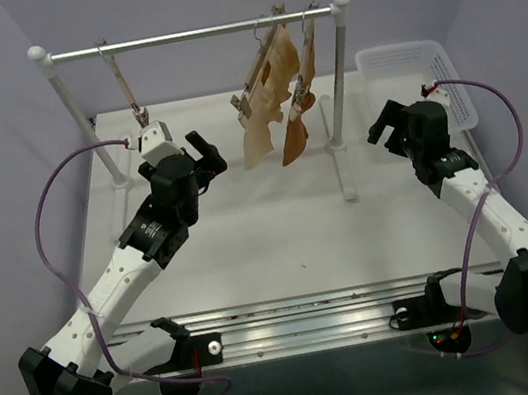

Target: Remove the underwear clipped to the hanger

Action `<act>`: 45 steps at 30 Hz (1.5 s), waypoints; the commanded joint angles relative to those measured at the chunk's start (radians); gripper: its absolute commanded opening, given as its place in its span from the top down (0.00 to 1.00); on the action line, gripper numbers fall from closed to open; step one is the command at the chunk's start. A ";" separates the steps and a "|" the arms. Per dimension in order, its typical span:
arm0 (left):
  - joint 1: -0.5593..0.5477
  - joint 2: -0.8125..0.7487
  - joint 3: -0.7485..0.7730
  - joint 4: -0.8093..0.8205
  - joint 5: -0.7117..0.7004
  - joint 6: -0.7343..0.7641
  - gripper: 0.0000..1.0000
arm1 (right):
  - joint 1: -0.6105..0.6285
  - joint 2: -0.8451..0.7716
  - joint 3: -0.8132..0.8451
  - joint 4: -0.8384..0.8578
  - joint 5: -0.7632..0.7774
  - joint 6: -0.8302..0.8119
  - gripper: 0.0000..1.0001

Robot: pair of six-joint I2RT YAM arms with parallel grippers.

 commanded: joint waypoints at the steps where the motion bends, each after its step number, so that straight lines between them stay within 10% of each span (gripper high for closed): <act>1: 0.005 0.001 0.059 0.030 -0.043 -0.002 0.01 | -0.003 -0.034 0.049 0.012 0.030 -0.022 0.00; 22: 0.026 0.300 0.608 0.120 0.441 0.398 0.01 | -0.003 -0.069 0.084 0.023 -0.187 -0.105 0.00; 32: 0.029 0.583 0.965 -0.100 0.578 0.503 0.01 | -0.003 -0.075 0.100 0.024 -0.268 -0.117 0.00; 45: 0.029 0.738 1.059 -0.114 0.520 0.543 0.01 | -0.003 -0.077 0.095 0.023 -0.269 -0.129 0.00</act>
